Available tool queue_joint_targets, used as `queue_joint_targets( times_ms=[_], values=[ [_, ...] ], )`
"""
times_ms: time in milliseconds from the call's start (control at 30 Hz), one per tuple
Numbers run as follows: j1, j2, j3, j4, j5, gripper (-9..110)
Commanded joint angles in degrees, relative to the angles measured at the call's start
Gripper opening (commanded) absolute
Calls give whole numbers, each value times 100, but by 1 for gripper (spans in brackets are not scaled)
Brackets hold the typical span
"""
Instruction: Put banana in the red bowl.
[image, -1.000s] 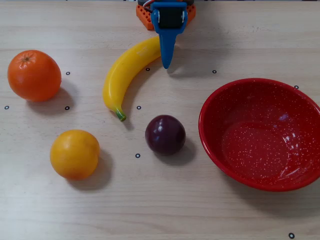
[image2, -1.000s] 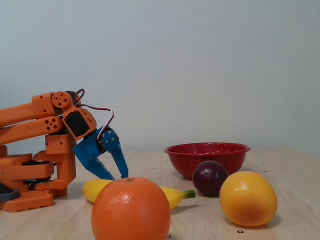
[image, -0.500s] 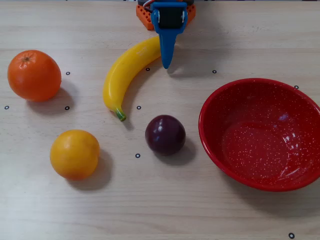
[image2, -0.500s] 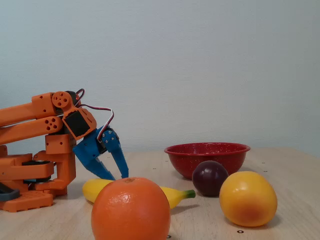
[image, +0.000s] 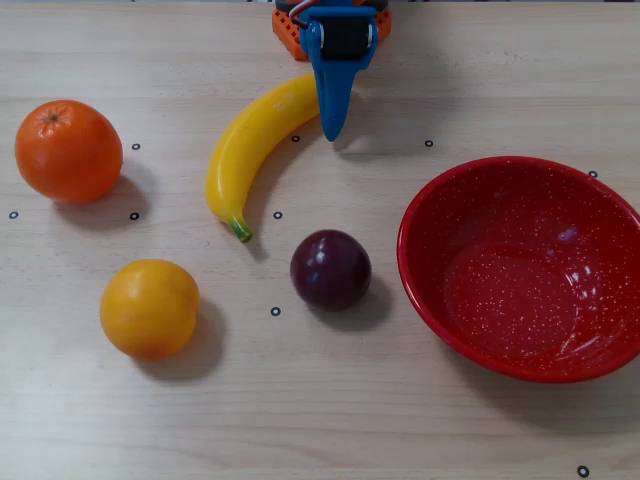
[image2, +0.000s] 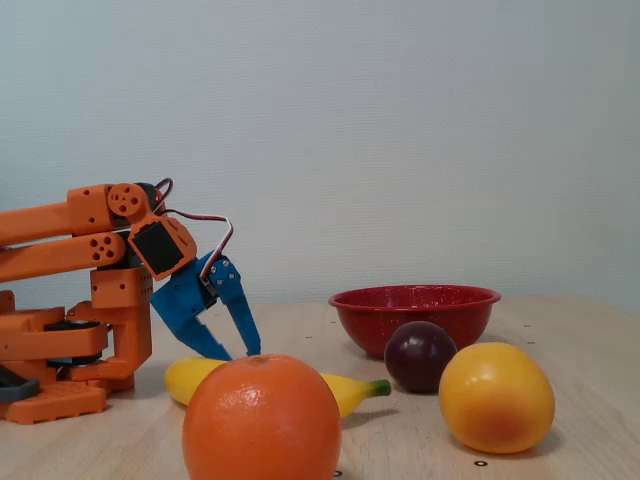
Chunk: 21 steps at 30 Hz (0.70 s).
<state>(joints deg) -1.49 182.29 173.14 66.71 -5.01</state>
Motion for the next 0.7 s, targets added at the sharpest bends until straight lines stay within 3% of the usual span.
queue_joint_targets(
  times_ms=[0, 667],
  values=[
    [-26, -308, -510, -202, -167, 0],
    [18, -2153, -3067, 387, -580, 0]
  ],
)
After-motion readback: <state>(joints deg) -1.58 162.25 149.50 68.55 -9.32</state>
